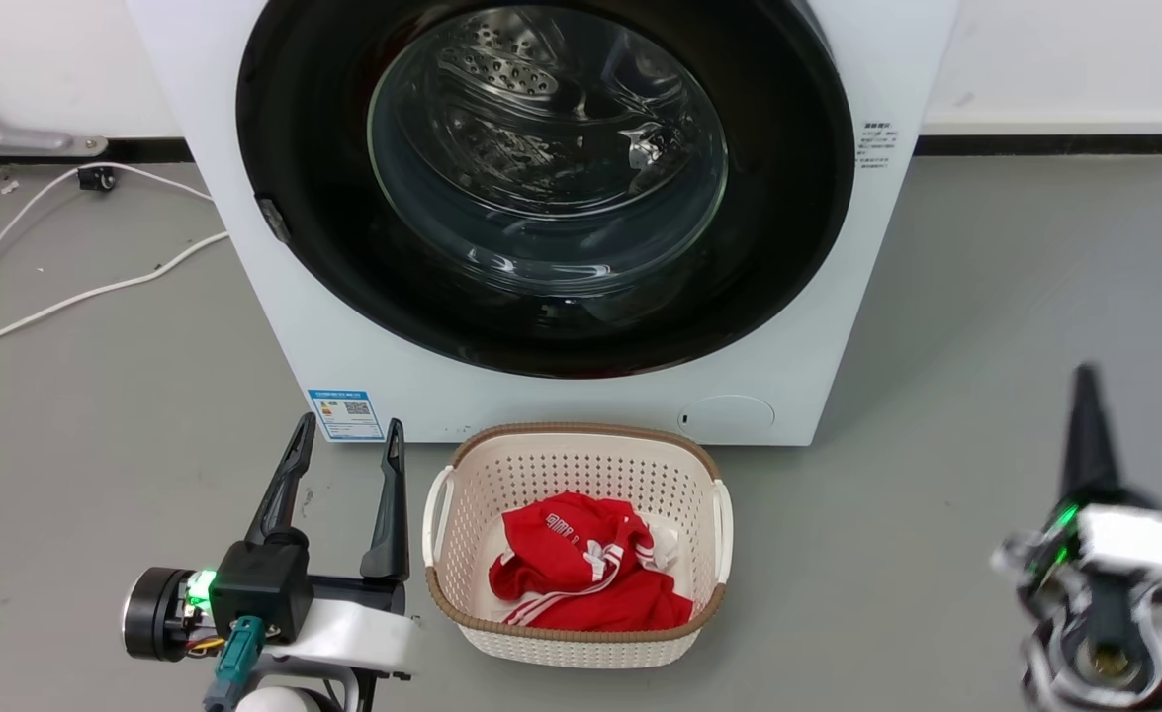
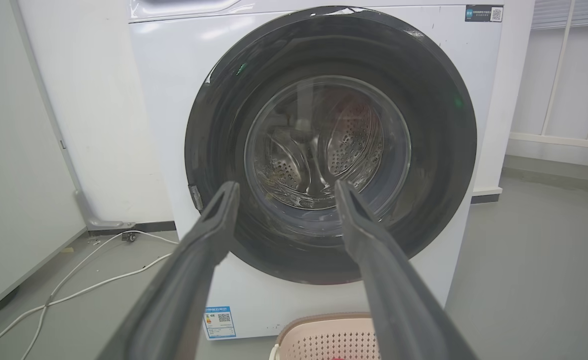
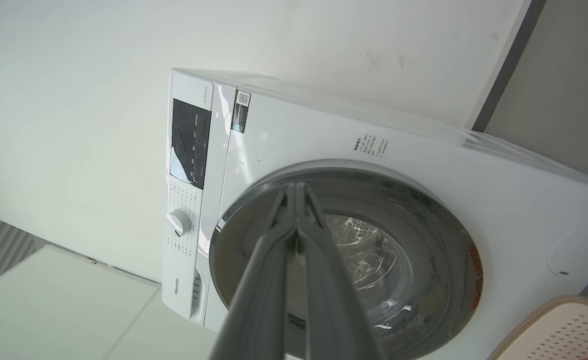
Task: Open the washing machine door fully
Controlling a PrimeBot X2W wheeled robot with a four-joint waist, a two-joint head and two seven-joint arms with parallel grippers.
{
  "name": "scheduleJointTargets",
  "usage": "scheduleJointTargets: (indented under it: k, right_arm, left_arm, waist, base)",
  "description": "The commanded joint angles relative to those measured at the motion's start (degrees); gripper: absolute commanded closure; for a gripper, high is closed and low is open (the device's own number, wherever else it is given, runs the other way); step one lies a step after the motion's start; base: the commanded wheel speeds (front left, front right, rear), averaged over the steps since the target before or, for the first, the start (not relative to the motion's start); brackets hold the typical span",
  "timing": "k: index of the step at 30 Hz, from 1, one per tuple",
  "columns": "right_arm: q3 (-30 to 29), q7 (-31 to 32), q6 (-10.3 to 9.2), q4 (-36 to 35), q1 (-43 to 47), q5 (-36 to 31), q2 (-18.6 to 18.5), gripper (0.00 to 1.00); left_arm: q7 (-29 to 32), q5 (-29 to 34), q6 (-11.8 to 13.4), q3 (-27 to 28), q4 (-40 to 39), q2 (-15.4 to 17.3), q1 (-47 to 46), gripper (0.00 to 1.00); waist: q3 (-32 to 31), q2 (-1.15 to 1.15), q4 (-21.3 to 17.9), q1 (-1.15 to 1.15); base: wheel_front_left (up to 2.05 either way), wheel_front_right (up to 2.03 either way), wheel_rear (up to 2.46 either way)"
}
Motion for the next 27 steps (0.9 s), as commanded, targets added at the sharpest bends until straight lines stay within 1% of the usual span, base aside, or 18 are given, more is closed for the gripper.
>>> scheduleJointTargets:
  k: [1,4,5,9,14,19,24,27]
  right_arm:
    - [-0.81,0.01,0.00,-0.53,-2.41,2.52,-0.10,1.00]
    - [-2.86,1.58,0.00,-0.48,-7.04,5.55,-0.46,1.00]
    - [-2.86,1.58,0.00,-0.48,-7.04,5.55,-0.46,1.00]
    - [-5.12,4.80,0.00,3.35,-14.82,9.24,-2.72,1.00]
    - [-4.64,10.13,0.00,12.57,-26.38,10.48,-7.15,1.00]
    - [-1.67,16.82,0.00,23.71,-38.84,9.40,-11.52,1.00]
    - [2.63,24.06,0.00,34.10,-51.49,6.46,-14.29,1.00]
    - [5.51,28.15,0.00,40.13,-58.34,3.91,-14.87,1.00]
  left_arm:
    - [-0.15,-0.17,-0.17,0.23,-0.03,-0.03,-0.73,0.00]
    - [-0.15,-0.11,-0.43,0.55,-0.28,0.12,-1.07,0.00]
    - [-0.15,-0.11,-0.43,0.55,-0.28,0.12,-1.07,0.00]
    - [-0.15,-0.04,-0.94,0.72,-0.64,0.37,-2.08,0.00]
    - [-0.15,0.13,-1.71,0.64,-0.72,0.77,-3.77,0.00]
    - [-0.15,0.08,-2.43,0.37,-1.39,0.79,-6.29,0.00]
    - [-0.15,-0.15,-2.87,0.55,-2.45,0.74,-9.21,0.00]
    - [-0.14,-0.21,-3.09,0.74,-3.16,0.64,-10.69,0.00]
  waist:
    - [0.31,0.00,-0.18,0.00]
    - [1.03,0.00,-0.52,0.00]
    - [1.03,0.00,-0.52,0.00]
    - [2.55,0.00,-0.74,0.00]
    - [4.58,0.00,-0.14,0.00]
    - [7.94,0.00,0.92,0.00]
    - [12.22,0.00,1.71,0.00]
    - [14.76,0.00,1.87,0.00]
  base:
    - [0.00,0.00,0.00]
    - [0.00,0.00,0.00]
    - [0.00,0.00,0.00]
    - [0.00,0.00,0.00]
    - [0.00,0.00,0.00]
    - [0.00,0.00,0.00]
    - [0.00,0.00,0.00]
    - [0.00,0.00,0.00]
